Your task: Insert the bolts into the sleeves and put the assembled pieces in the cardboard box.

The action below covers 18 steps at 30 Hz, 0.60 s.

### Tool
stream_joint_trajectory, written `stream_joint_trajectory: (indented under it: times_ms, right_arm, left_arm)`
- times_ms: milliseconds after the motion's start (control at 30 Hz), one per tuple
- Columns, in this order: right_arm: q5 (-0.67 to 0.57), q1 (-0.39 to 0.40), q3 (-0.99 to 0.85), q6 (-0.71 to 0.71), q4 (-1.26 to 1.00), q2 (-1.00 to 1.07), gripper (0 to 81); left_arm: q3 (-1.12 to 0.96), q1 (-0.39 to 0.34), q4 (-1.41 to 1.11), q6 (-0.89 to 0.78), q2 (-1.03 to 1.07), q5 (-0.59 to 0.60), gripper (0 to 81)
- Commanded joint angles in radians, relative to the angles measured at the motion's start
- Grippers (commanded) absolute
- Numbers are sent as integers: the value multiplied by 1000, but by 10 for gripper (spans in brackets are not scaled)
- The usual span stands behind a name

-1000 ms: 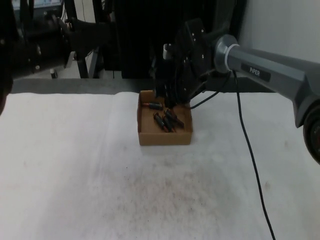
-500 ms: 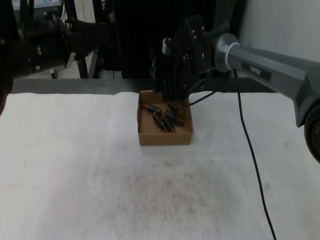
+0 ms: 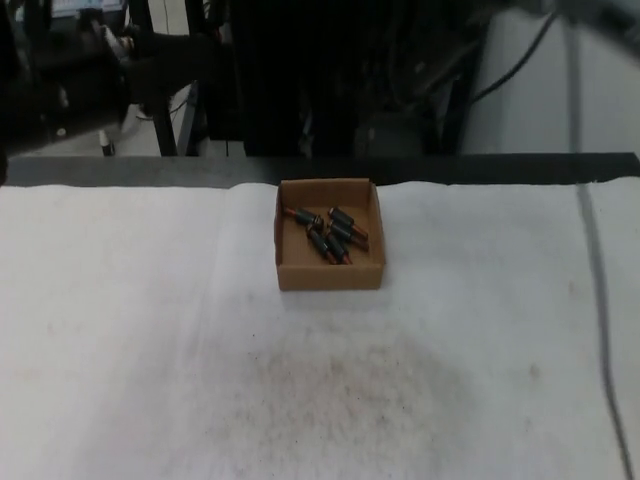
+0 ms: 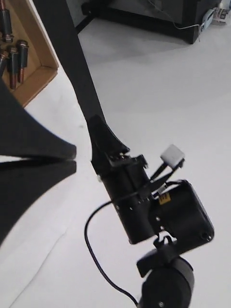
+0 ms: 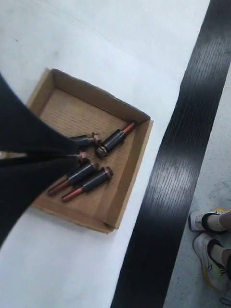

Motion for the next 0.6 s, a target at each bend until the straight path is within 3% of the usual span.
stream_joint_trajectory:
  times_ms: [0,167,267,433,567]
  right_arm:
    - [-71,-63,103,-33,74,-198,8]
    - [-73,-162,392,-109,42,-491,8]
    - [-73,-240,609,-114,-26,-688,8]
    - [-78,-379,1007,-70,-188,-1033,8]
    - [-80,-427,1295,19,-344,-1246,8]
  left_arm:
    - [27,1,44,35,-66,-36,3]
    - [132,1,315,225,-293,-378,3]
    - [195,1,390,253,-428,-572,3]
    - [309,1,409,249,-631,-719,3]
    - [404,1,488,249,-764,-809,3]
